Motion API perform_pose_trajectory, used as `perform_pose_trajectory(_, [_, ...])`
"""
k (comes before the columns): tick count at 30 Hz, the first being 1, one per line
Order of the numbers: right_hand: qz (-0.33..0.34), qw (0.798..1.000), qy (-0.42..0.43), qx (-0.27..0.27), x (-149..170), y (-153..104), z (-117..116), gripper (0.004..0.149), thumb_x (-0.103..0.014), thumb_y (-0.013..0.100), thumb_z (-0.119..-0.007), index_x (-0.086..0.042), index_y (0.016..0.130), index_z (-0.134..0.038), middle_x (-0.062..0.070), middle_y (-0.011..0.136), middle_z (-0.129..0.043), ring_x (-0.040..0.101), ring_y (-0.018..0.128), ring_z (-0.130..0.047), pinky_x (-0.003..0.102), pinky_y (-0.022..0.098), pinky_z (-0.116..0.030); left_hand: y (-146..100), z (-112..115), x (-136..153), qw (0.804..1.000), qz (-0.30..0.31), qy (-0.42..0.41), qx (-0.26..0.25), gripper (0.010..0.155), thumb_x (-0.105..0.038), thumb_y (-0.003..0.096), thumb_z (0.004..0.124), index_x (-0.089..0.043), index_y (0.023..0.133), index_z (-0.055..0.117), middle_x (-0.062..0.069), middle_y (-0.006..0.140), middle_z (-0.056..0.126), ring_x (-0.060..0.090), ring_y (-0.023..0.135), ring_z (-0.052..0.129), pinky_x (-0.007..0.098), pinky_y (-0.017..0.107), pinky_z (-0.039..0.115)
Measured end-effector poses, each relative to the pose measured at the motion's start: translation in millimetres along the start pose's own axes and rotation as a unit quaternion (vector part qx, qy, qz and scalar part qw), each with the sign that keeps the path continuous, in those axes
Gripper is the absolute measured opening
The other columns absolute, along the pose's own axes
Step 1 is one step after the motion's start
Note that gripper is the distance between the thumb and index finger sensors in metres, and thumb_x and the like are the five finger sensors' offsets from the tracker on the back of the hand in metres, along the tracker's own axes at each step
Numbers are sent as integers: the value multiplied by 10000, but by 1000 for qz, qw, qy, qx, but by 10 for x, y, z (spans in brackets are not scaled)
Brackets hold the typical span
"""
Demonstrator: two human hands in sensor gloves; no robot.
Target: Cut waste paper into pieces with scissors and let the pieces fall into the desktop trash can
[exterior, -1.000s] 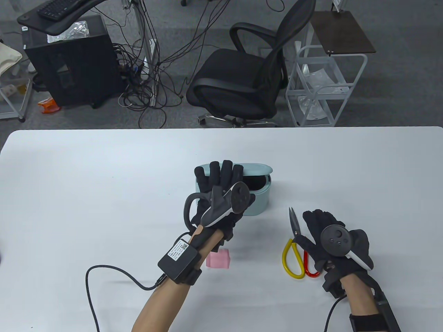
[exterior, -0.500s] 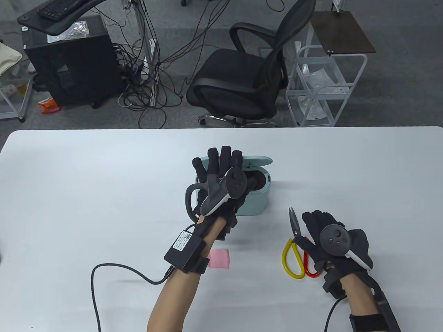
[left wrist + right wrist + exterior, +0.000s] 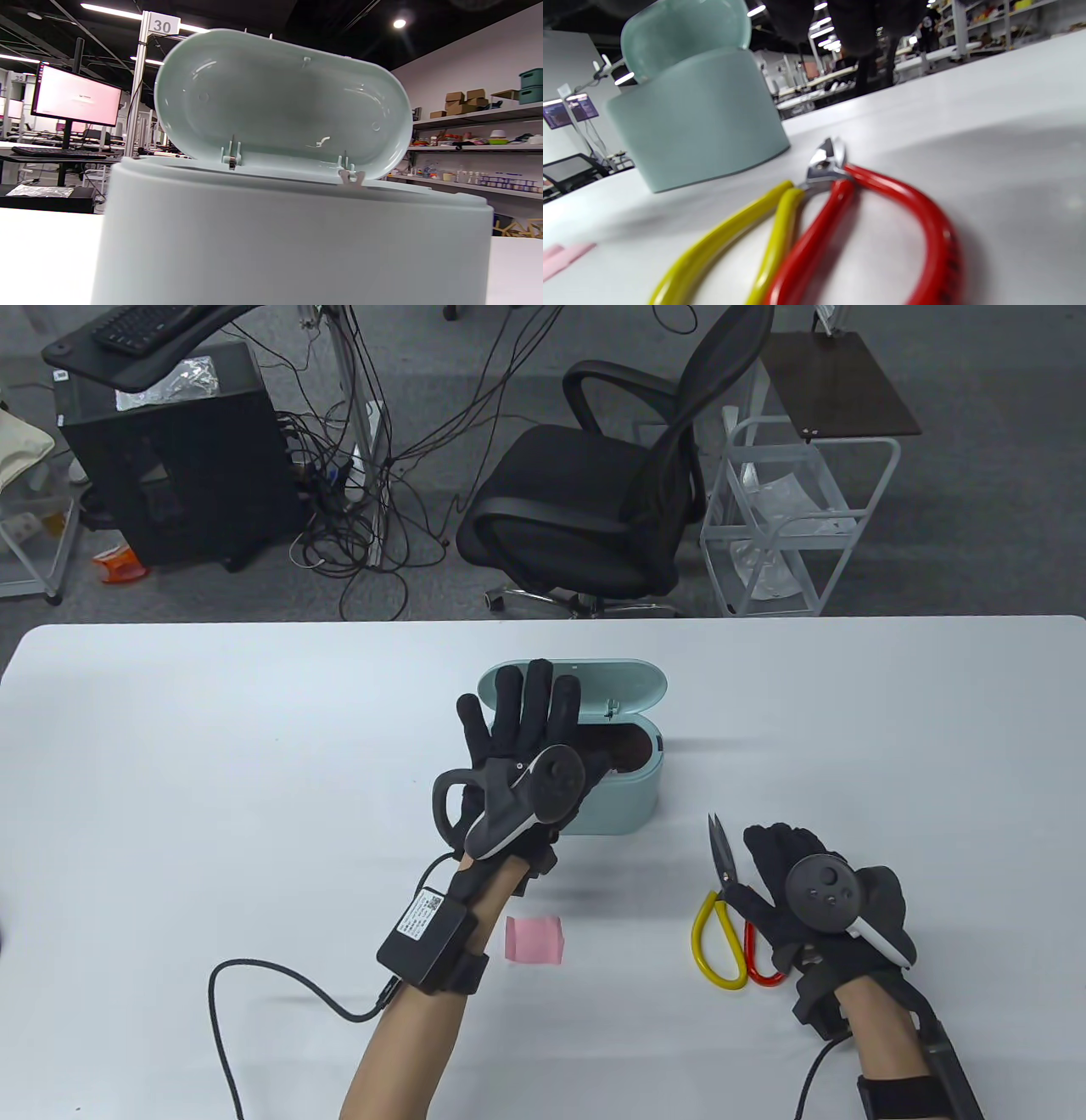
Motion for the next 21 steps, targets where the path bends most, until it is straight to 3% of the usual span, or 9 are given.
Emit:
perform_pose_trajectory(10, [5, 1000, 0, -1, -20, 10, -21, 851, -696, 413, -496, -188, 1091, -420, 204, 1155, -494, 509, 1032, -463, 715, 709, -437, -560, -15, 448, 998, 1, -11, 58, 907, -747, 455, 540, -257, 1174, 287, 21, 1277, 248, 334, 1177, 216, 592, 806, 242])
perform_pose_trajectory(13, [5, 1000, -1, 0, -31, 9, -27, 852, -697, 413, -496, -189, 1092, -416, 208, 1160, -466, 513, 1031, -459, 713, 710, -438, -749, 177, 649, 985, -23, -28, 171, 919, -750, 462, 524, -241, 1175, 244, 34, 1275, 197, 338, 1172, 167, 570, 809, 205])
perform_pose_trajectory(21, [-5, 1000, -11, 2, -32, 14, -63, 860, -700, 411, -495, -181, 1091, -404, 219, 1160, -429, 509, 1028, -466, 697, 715, -449, -1152, 487, 1154, 977, -50, -26, 204, 923, -750, 457, 529, -229, 1173, 269, 52, 1271, 224, 354, 1166, 189, 577, 800, 208])
Point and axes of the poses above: the tracker on the back of each hand, its own x axis roughly to the little-finger side, its own y axis roughly from the wrist to the fingertips, z = x × y, the point moved 3 cm from there along y, roughly from the wrist to the fingertips
